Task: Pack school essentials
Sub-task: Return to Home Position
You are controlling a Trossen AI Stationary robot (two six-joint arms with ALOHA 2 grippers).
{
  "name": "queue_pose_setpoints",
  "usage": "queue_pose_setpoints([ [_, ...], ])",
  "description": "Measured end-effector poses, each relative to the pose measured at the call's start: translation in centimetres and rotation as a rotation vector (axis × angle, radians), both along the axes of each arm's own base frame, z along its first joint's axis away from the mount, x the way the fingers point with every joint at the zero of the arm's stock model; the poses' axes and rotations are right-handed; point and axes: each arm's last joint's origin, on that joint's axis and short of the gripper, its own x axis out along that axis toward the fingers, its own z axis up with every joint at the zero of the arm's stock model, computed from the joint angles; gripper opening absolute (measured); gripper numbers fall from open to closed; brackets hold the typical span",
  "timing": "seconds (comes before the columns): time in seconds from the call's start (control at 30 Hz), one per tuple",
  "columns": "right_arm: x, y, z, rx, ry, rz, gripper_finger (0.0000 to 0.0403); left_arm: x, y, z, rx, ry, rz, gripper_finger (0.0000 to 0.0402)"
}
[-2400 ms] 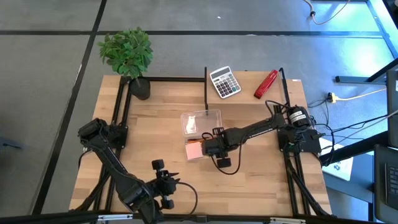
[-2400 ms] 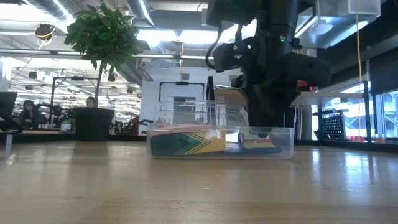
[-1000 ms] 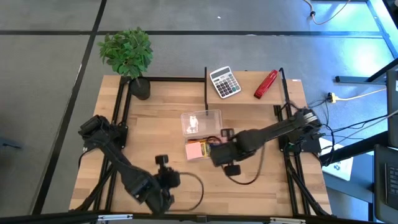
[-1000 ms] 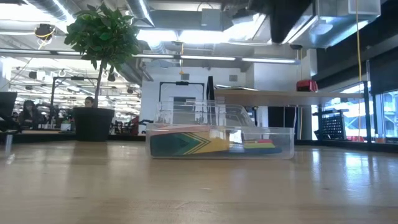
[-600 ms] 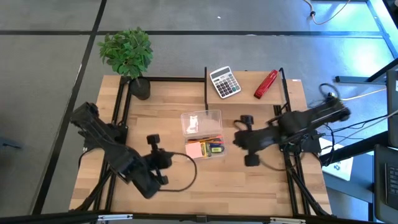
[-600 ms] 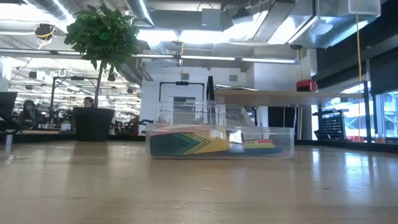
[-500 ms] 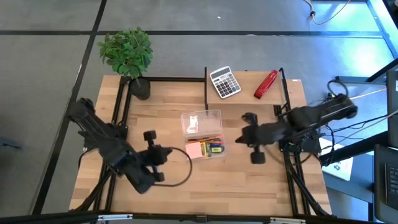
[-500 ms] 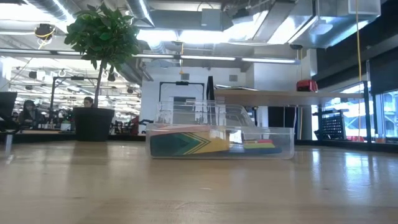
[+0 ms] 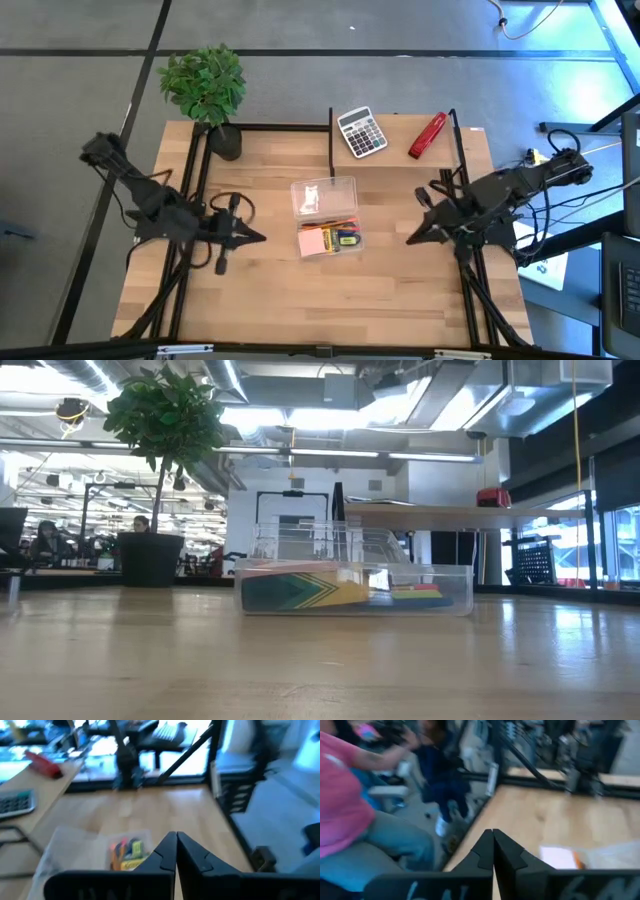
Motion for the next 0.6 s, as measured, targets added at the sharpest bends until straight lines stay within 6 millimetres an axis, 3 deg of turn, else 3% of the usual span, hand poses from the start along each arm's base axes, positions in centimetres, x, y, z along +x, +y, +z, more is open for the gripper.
queue_pose_setpoints([
  [0.2, -2.2, -0.8, -1.4, 0.079, -0.113, 0.051, 0.0002, -1.9, 2.5, -2.4, -0.079, -0.196, -0.118, 0.0000],
  [0.37, -3.5, -1.0, -2.7, 0.120, -0.192, 0.172, 0.0002, -3.2, 3.5, -4.2, -0.113, -0.304, -0.216, 0.0000],
  [0.6, -5.0, -1.8, -4.9, 0.134, -0.234, 0.156, 0.0002, -4.4, 4.8, -6.2, -0.109, -0.349, -0.183, 0.0000],
])
